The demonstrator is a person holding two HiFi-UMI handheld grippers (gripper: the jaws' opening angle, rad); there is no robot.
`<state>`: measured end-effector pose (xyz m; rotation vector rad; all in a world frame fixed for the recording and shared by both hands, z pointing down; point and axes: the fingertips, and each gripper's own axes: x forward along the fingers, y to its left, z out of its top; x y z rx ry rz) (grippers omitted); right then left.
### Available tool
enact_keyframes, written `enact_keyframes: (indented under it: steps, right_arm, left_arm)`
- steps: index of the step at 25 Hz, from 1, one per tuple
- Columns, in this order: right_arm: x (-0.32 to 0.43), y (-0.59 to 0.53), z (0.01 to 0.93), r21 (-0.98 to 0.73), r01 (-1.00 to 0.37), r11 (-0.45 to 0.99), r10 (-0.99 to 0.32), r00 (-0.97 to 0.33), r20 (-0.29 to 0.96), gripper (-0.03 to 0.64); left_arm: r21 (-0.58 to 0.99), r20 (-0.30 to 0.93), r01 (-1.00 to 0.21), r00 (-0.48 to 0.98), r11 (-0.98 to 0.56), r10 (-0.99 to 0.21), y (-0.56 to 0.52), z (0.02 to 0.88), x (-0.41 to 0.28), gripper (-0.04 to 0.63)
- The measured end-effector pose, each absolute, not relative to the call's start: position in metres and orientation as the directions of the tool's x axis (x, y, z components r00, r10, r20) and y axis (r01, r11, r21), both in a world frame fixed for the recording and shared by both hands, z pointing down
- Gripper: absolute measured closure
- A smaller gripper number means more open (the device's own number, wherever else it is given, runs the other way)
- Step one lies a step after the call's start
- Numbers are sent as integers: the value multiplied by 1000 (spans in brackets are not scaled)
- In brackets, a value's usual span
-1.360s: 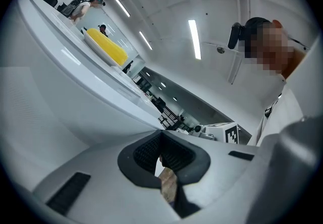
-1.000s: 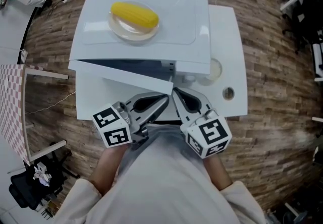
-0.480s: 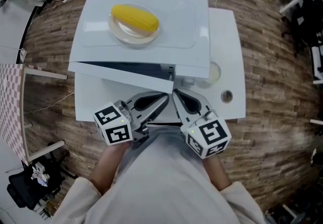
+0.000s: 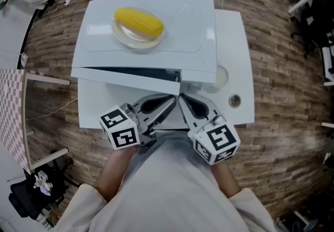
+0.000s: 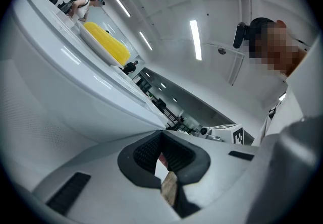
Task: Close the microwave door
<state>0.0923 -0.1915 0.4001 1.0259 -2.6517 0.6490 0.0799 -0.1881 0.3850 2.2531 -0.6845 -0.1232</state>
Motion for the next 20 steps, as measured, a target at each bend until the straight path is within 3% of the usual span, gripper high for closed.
enact_keyframes:
  steps: [20]
  right_arm:
    - [80, -194, 391, -298, -655, 695, -569, -754, 329, 594]
  left_arm:
    - [706, 105, -445, 835, -551, -540, -203, 383, 71, 577]
